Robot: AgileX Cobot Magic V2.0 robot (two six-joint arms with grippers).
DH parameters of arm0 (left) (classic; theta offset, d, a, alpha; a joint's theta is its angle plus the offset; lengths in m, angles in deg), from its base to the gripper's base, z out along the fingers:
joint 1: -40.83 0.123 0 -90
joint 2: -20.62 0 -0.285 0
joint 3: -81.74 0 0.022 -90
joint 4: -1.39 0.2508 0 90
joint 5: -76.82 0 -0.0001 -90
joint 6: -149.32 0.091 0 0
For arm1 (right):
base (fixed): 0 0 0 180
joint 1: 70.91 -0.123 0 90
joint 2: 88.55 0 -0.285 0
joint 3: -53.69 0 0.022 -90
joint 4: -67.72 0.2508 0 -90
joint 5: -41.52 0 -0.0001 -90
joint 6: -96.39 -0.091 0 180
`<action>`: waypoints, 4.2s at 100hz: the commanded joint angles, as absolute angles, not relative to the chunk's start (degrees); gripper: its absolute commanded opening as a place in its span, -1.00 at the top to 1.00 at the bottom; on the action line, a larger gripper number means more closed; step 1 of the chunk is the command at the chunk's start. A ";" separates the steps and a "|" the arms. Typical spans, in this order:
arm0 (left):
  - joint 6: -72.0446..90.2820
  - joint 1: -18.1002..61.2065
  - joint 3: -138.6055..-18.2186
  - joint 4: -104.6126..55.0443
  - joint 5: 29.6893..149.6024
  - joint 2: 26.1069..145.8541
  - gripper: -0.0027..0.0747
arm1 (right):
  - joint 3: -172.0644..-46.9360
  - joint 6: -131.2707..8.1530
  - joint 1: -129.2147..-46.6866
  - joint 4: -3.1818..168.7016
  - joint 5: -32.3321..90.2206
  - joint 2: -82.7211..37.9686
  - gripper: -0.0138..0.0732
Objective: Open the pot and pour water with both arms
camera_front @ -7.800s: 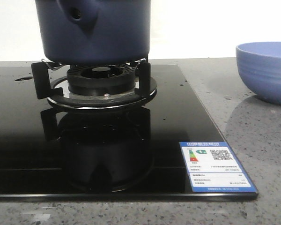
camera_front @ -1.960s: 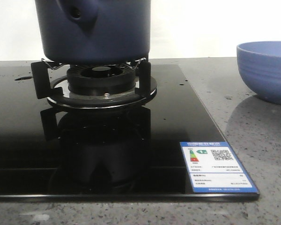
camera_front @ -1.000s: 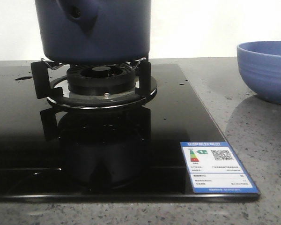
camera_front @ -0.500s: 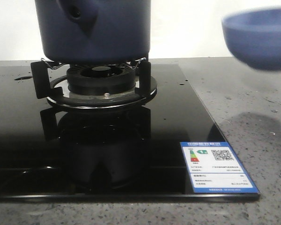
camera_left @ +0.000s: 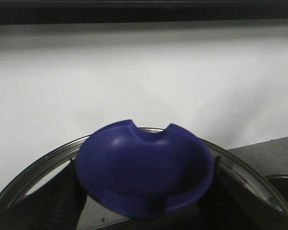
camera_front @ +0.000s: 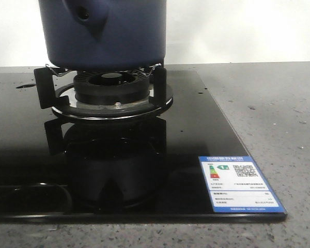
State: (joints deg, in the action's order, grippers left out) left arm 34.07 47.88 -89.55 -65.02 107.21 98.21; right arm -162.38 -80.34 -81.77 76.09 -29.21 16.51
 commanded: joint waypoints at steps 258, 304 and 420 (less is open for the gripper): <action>33.68 50.83 -91.89 -70.97 107.64 96.28 -0.15 | -121.77 -77.71 -98.35 64.44 90.47 7.18 0.78; 33.68 50.83 -91.89 -70.97 107.88 96.28 -0.15 | -121.77 -77.71 -98.24 64.44 89.94 7.18 0.78; 49.30 27.20 -91.89 -84.37 119.43 103.20 -0.16 | -126.14 -76.39 -64.35 78.21 -18.93 -0.25 0.78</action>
State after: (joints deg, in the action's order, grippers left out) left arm 47.82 28.67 -89.57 -79.73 119.92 103.67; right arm -127.66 -77.83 -65.80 74.19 -23.60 1.92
